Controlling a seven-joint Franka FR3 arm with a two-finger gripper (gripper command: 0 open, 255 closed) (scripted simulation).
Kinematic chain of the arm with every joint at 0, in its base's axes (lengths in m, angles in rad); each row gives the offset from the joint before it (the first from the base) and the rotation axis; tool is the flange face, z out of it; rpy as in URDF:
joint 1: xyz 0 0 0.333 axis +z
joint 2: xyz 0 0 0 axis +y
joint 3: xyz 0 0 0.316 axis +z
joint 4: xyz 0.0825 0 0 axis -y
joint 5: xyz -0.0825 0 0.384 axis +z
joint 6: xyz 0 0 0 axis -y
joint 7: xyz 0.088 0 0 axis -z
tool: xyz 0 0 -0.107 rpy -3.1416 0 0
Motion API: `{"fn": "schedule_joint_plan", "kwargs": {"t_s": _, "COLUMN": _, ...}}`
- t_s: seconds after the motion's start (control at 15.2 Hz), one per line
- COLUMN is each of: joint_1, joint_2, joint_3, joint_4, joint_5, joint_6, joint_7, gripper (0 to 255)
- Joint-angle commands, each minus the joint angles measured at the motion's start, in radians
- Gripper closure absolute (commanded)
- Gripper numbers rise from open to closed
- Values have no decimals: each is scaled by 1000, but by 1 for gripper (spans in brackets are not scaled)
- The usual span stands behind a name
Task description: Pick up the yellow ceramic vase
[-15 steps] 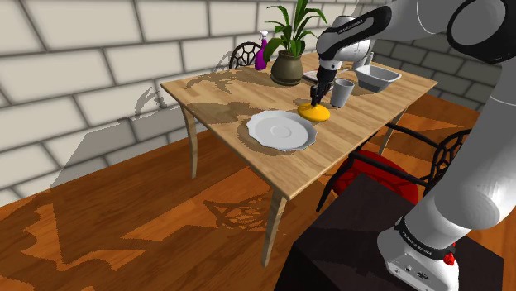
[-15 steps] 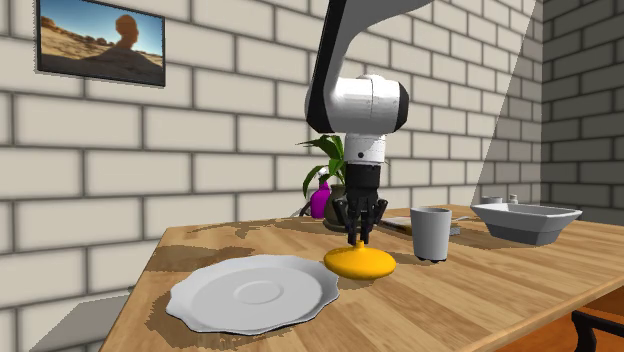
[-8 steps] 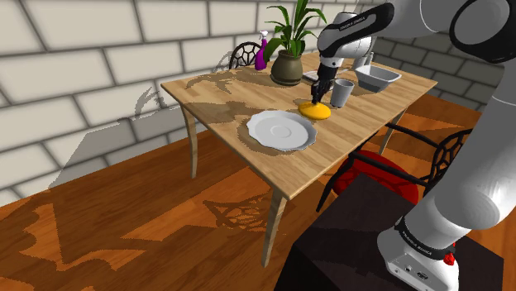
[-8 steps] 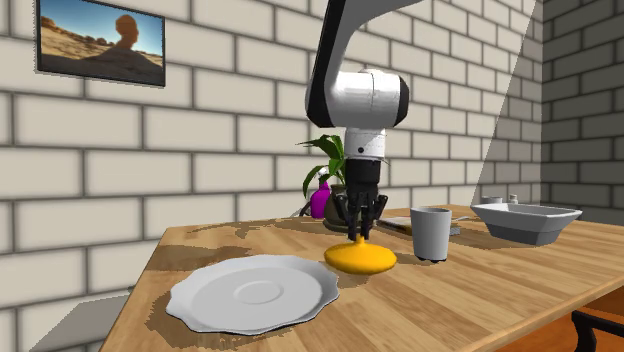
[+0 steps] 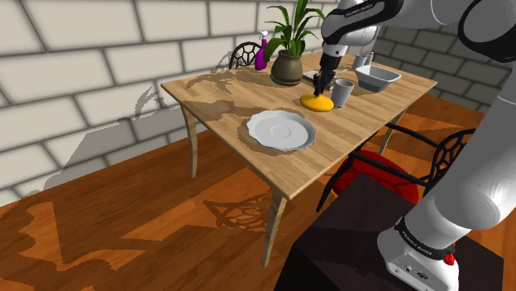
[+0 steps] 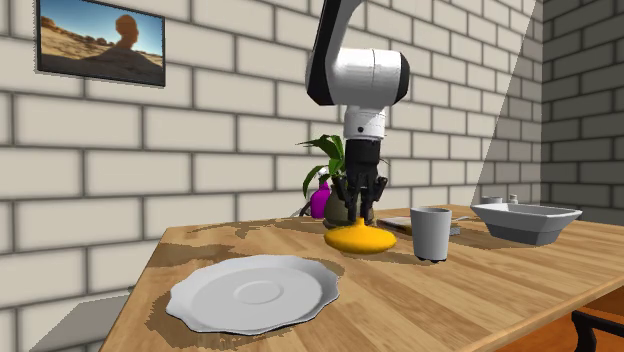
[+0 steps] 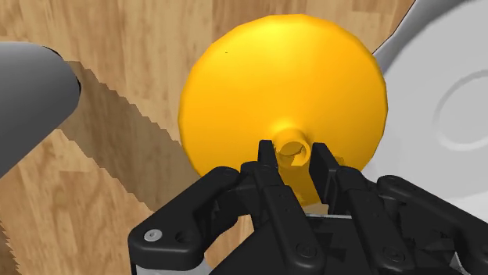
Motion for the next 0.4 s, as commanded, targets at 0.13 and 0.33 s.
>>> {"fn": "schedule_joint_plan", "kwargs": {"t_s": 0.13, "joint_1": 0, "joint_2": -15, "joint_3": -2, "joint_4": 37, "joint_5": -7, "joint_6": -51, "joint_7": 6, "gripper": 255}}
{"fn": "schedule_joint_plan", "kwargs": {"t_s": 0.33, "joint_1": 0, "joint_2": -19, "joint_3": -2, "joint_4": 48, "joint_5": -9, "joint_6": -66, "joint_7": 8, "gripper": 255}}
